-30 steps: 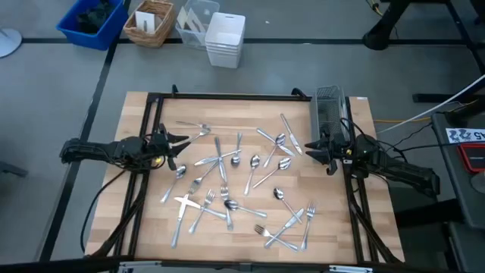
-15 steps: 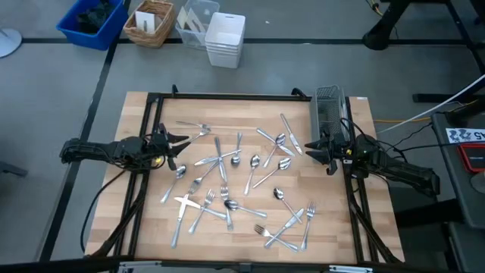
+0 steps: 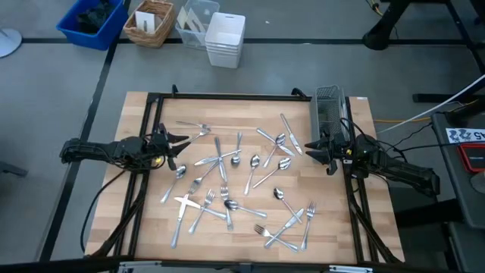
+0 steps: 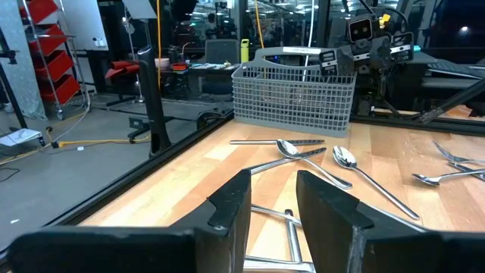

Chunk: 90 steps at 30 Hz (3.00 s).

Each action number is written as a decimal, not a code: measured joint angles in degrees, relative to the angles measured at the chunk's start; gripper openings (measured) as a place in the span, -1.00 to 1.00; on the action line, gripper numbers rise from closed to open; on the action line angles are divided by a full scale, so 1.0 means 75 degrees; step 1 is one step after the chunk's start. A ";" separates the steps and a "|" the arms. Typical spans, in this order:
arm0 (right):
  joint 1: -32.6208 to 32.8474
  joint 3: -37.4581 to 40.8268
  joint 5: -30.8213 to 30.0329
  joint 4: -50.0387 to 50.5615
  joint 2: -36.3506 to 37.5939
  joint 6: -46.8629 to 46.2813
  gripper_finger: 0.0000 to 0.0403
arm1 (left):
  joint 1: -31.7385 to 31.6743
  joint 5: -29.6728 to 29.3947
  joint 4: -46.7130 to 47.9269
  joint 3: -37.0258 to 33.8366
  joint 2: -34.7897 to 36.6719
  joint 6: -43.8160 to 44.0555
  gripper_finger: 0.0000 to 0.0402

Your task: Sort silverware

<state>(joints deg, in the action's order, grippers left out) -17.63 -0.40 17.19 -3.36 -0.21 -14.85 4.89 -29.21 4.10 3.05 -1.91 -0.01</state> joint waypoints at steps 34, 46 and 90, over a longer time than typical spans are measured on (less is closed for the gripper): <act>0.0000 -0.0001 -0.0016 -0.0021 0.0002 -0.0003 -0.26 | -0.0012 -0.0445 -0.1892 -0.0005 -0.0078 0.1122 -0.50; -0.0003 -0.0287 -0.0231 0.0064 -0.0006 -0.0076 -0.26 | -0.0119 -0.1551 -0.0633 0.1628 -0.2604 0.1131 -0.50; -0.0002 -0.0612 -0.0204 0.0067 -0.0003 -0.0073 -0.26 | -0.4074 0.1692 0.1237 0.3494 -1.0429 0.1749 -0.50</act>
<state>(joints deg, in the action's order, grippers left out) -17.64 -4.99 15.66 -2.85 -0.23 -15.40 -25.67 -16.52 13.38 29.26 -80.13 13.11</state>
